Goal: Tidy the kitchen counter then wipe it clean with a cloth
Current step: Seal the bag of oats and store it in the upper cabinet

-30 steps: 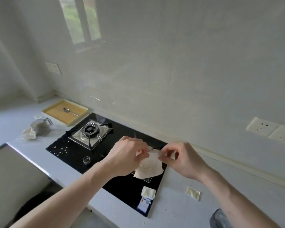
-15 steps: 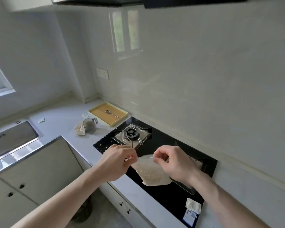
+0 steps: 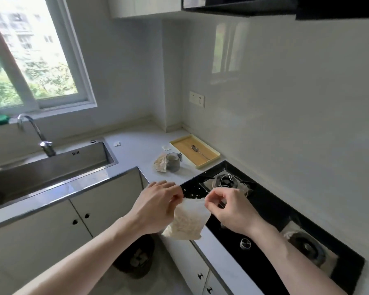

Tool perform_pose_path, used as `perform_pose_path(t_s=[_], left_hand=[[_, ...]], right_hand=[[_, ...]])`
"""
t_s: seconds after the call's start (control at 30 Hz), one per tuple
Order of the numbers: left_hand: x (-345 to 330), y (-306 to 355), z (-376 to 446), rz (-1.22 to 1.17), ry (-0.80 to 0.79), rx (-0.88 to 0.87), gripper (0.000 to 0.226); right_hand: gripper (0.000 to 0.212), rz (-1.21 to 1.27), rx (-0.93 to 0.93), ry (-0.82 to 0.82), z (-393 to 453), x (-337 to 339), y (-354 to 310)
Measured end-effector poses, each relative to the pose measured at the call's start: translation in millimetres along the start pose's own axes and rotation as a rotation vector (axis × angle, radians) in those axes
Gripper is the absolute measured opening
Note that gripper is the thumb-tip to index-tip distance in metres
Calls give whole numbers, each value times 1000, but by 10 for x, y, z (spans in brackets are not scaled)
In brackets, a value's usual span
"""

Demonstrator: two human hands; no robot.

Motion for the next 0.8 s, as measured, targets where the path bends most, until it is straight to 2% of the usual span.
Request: perform_pose_path(t_s=[0.13,0.4,0.53,0.7,0.8], left_hand=[[121,-389,-1,25,36,31,10],[95,-1438,227,64,36,123,8],[-37,-1935,505,53,0,155,18],[-188,-2535,905,36,-42,192,7],[-264,-2879,1084,24,-45,250,14]], right_hand=[[17,-7,57,-49,437,-416,-249],[15,-5,58,-43,1404,-1065,-357],[15,-10,47,-54,1959,-1366,-257],[19,-30,16,-57,2584,-1640,-16],[19,-54,-9,-45,2969,-1747,152]])
Point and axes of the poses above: each hand's wrist, its own z-axis towards the middle knuckle, its own x-axis out of the back of the hand, y = z × x, the point moved 7 cm from there along z, towards the middle knuckle, and after that the axes turned 2 degrees about y, right-handed, at the moved point
